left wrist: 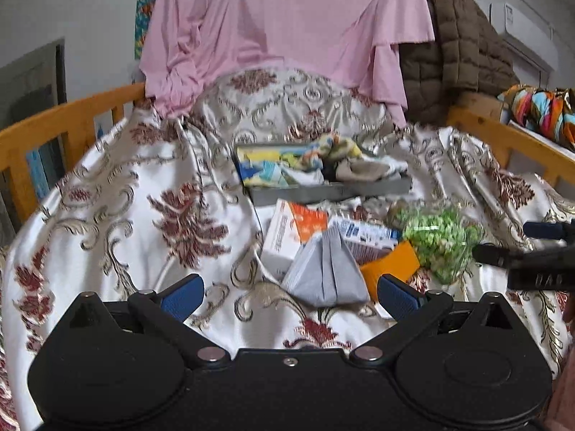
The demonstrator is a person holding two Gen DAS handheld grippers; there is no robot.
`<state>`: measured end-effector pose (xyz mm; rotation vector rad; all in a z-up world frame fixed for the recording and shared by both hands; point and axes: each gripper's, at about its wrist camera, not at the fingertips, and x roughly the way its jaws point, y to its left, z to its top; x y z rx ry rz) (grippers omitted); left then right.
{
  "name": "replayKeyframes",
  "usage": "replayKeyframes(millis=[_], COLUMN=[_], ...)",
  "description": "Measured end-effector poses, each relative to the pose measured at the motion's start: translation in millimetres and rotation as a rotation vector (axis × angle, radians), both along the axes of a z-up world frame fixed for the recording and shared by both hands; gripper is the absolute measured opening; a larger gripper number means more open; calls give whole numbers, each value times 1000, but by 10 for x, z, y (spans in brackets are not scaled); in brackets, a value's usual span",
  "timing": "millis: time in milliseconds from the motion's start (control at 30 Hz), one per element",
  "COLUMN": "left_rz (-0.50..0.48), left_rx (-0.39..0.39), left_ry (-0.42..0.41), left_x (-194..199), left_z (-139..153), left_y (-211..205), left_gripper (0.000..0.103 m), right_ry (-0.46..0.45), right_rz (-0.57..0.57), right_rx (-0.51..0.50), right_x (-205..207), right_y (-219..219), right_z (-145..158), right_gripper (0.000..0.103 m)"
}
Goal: Organize soft objects
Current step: 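Lift both grippers away from the tray, then move both grippers down toward the grey mask and orange lid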
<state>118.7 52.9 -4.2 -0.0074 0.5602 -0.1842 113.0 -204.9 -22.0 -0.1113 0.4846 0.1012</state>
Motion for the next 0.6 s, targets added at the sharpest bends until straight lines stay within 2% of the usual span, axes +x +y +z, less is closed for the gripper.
replayKeyframes(millis=[100,200,300,433,600], left_rz=[-7,-13,-48,-112,-157], left_rx=[-20,-64,-88,-85,-68], left_ry=[44,77,79,55,74], left_x=[58,173,361,551,644], left_z=[-71,-130,-157,-214,-344], left_y=[-3,-4,-41,-122,-202], left_gripper=[102,102,102,102,102], right_ry=[65,91,123,146,159], right_rz=[29,57,91,101,92], right_rx=[-12,-13,-29,-43,-27], right_x=[73,149,268,437,555], right_y=[32,87,135,157,128], right_z=[-121,-175,-259,-344,-402], right_gripper=[103,103,103,103,103])
